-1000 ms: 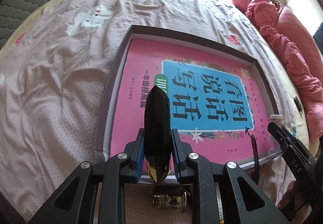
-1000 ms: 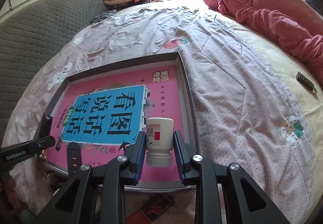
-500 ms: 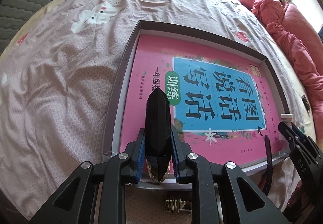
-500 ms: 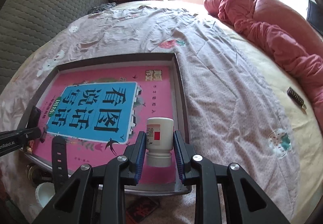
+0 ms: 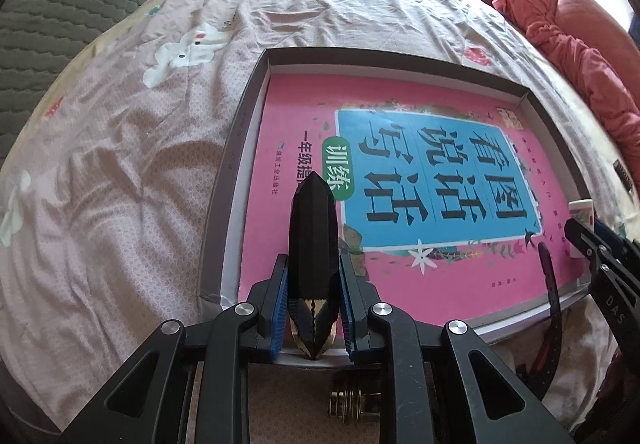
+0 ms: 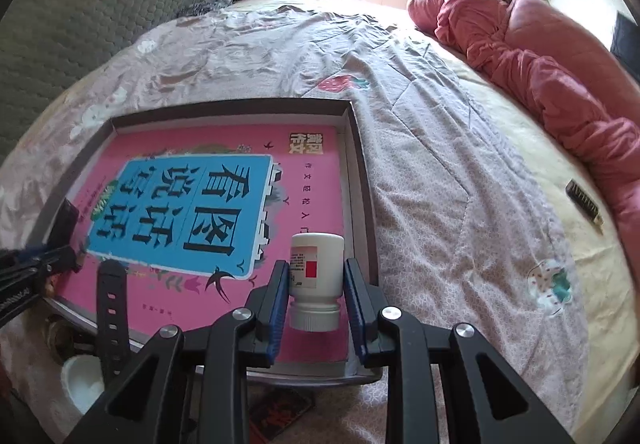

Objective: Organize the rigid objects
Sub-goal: 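Lower the lipstick into the tray and open the left gripper while the right releases the bottle there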

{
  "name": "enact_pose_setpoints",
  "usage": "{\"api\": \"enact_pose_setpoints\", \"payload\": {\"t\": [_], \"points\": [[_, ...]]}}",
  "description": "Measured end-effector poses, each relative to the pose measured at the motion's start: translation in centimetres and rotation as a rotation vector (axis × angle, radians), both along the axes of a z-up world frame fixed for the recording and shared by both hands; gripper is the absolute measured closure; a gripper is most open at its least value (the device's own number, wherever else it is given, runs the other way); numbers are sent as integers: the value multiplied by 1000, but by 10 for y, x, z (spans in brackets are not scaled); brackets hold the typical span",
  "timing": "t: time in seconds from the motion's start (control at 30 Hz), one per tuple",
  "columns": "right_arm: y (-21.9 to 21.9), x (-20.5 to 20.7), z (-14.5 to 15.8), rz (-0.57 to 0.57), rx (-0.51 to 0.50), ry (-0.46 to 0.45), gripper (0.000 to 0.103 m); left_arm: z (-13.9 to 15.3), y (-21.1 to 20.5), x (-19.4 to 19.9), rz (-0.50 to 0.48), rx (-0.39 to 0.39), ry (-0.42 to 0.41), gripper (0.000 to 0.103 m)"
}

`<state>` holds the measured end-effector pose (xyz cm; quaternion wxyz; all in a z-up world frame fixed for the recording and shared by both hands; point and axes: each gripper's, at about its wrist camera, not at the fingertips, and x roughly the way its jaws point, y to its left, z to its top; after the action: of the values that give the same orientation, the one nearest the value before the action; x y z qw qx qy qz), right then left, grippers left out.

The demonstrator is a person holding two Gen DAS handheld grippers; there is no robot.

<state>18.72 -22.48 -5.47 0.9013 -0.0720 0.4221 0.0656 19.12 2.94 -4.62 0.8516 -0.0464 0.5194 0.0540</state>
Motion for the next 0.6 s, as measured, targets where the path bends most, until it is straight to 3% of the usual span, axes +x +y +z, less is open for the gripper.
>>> {"api": "enact_pose_setpoints", "payload": {"t": [0.23,0.6], "points": [[5,2,-10,8,22,47,75,2,-3,-4,-10,14,-4,80],[7,0,-10,19,-9,44,75,1,-6,-8,-17,30,2,80]]}}
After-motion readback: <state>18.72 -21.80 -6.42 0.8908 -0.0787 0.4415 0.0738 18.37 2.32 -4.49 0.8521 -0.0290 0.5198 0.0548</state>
